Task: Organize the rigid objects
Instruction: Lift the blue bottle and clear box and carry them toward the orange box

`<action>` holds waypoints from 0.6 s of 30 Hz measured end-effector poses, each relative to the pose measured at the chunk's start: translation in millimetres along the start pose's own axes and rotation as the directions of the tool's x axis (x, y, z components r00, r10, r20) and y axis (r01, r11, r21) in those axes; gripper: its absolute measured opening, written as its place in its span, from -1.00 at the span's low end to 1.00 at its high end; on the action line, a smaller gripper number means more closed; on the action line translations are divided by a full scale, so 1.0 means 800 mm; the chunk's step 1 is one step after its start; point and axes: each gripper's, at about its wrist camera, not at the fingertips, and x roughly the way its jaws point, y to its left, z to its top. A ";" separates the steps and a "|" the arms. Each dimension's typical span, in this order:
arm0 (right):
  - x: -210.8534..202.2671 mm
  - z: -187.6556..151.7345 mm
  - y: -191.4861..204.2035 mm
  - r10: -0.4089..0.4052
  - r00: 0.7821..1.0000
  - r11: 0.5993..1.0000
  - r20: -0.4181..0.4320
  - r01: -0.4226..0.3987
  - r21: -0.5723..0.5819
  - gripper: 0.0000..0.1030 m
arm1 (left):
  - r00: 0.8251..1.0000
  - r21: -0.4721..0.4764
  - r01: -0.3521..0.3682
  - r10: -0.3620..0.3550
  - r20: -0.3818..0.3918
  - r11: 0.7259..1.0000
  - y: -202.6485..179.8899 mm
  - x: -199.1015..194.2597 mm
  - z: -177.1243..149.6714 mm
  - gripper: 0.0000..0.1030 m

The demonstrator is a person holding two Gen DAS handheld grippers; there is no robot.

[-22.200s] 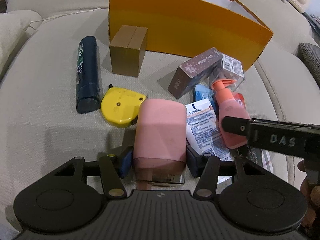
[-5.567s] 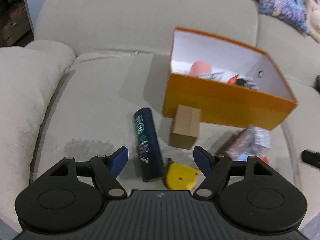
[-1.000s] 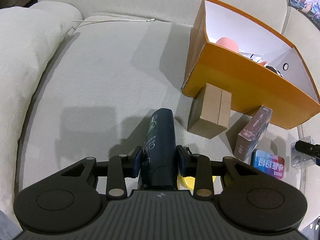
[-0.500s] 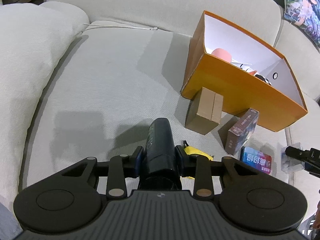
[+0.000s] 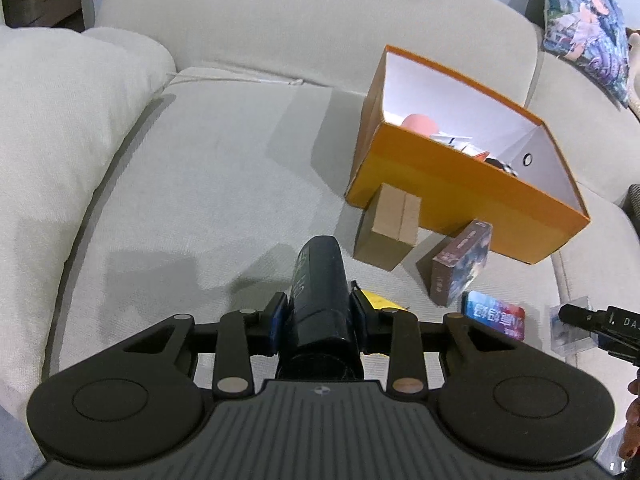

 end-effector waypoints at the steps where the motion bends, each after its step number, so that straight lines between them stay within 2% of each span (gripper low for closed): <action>1: -0.002 -0.002 -0.001 0.005 1.000 1.000 0.002 -0.005 0.000 -0.03 | 1.000 0.001 0.003 -0.003 0.007 1.000 -0.002 -0.003 -0.002 -0.26; 10: -0.015 -0.017 -0.008 0.038 0.999 0.999 0.021 -0.038 0.002 -0.03 | 0.999 0.040 0.050 -0.051 0.010 0.998 -0.046 -0.020 -0.019 -0.26; 18: -0.018 -0.029 -0.013 0.043 0.999 0.999 0.014 -0.043 -0.010 -0.03 | 0.995 0.098 0.081 -0.086 0.046 0.992 -0.091 -0.044 -0.013 -0.26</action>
